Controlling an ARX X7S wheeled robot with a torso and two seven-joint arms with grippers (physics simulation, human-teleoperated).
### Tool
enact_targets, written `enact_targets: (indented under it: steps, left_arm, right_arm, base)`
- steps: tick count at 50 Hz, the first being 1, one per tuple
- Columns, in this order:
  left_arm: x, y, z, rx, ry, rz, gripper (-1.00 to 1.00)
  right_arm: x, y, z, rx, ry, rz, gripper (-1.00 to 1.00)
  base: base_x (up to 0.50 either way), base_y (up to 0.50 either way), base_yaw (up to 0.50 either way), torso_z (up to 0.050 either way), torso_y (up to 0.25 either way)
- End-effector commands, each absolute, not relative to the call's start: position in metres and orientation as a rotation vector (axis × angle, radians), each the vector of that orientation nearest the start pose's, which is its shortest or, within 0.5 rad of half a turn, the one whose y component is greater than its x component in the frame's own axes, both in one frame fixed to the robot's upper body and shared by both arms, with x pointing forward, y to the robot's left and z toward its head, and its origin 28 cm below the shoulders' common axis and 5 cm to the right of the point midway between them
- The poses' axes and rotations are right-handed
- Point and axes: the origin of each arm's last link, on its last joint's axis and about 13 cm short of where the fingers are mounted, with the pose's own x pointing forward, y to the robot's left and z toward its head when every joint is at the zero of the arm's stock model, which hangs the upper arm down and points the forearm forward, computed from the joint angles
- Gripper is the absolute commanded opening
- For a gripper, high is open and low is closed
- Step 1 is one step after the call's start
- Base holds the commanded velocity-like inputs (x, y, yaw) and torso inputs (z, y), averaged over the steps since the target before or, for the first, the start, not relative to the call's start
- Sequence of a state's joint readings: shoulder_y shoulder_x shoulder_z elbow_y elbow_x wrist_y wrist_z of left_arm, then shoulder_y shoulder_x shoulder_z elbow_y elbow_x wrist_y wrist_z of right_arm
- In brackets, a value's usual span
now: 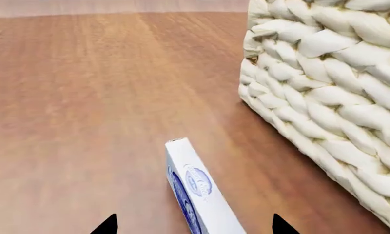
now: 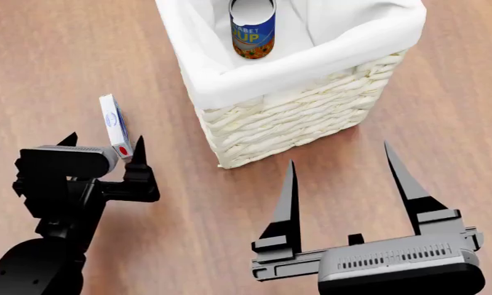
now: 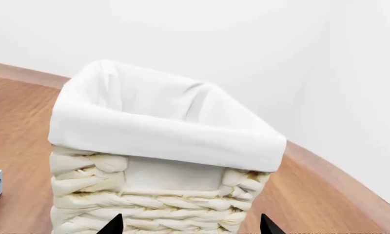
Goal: Pick up the alphabet soup and the cream cheese box, and put them in the basket.
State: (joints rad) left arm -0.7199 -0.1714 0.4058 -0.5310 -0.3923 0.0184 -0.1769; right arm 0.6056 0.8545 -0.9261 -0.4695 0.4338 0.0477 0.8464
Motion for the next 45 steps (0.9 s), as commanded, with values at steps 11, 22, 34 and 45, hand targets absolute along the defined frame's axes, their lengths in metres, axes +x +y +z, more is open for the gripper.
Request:
enact_targets:
  steps: [11,22,34,45]
  left_arm:
    - [0.358,0.197,0.095,-0.035,-0.120,-0.071,-1.00]
    - [0.357,0.196,0.098,-0.053,-0.125,-0.077,-1.00]
    - [0.353,0.205,0.153,-0.067,-0.284,-0.043,-1.00]
    - [0.344,0.211,0.198,-0.074,-0.412,-0.042,-1.00]
  right_arm:
    - [0.230,-0.113,0.145,-0.289,-0.458,0.060,1.00]
    - [0.229,-0.112,0.145,-0.286,-0.457,0.064,1.00]
    - [0.228,-0.112,0.145,-0.281,-0.459,0.067,1.00]
    - [0.228,-0.111,0.145,-0.283,-0.460,0.070,1.00]
  base:
    - [0.00,0.00,0.00,0.000,0.000]
    - [0.00,0.00,0.00,0.000,0.000]
    - [0.00,0.00,0.00,0.000,0.001]
    - [0.00,0.00,0.00,0.000,0.000]
